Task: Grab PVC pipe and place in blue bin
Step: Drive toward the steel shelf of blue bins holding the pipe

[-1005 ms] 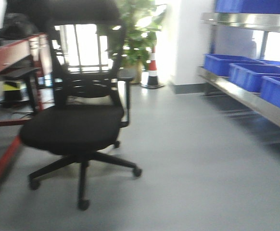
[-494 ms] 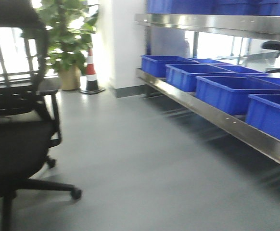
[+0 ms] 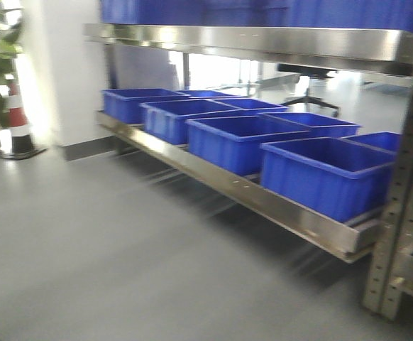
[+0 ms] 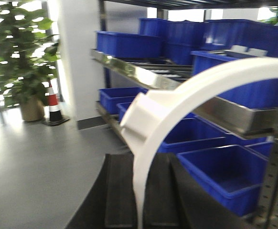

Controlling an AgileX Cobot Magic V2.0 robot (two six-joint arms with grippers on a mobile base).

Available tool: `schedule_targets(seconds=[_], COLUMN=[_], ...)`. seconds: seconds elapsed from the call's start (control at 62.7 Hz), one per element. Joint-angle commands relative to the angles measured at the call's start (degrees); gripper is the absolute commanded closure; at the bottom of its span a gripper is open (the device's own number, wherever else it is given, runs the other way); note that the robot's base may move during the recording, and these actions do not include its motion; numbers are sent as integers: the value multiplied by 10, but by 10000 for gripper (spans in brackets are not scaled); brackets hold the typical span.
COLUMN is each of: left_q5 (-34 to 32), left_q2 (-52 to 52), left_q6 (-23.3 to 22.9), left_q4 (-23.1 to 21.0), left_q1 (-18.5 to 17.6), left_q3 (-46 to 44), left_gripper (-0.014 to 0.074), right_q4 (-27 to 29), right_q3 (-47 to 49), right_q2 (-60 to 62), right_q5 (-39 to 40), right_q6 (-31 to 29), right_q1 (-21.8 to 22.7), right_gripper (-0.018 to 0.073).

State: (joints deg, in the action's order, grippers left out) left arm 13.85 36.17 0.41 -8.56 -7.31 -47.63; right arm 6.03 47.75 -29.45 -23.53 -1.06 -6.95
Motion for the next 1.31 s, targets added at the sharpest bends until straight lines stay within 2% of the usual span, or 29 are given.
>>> schedule_targets(seconds=[0.0, 1.292], left_q5=[-15, -15], left_q2=[-3, -3], left_q6=[0, 0], left_q4=[0, 0], left_q1=[-4, -4], left_q3=[0, 0], left_gripper=[707, 707], right_q4=[0, 0], right_q3=[1, 1], right_q2=[1, 1], right_q5=[13, 13], right_q6=[-6, -6], right_q1=[0, 0], right_gripper=[727, 727])
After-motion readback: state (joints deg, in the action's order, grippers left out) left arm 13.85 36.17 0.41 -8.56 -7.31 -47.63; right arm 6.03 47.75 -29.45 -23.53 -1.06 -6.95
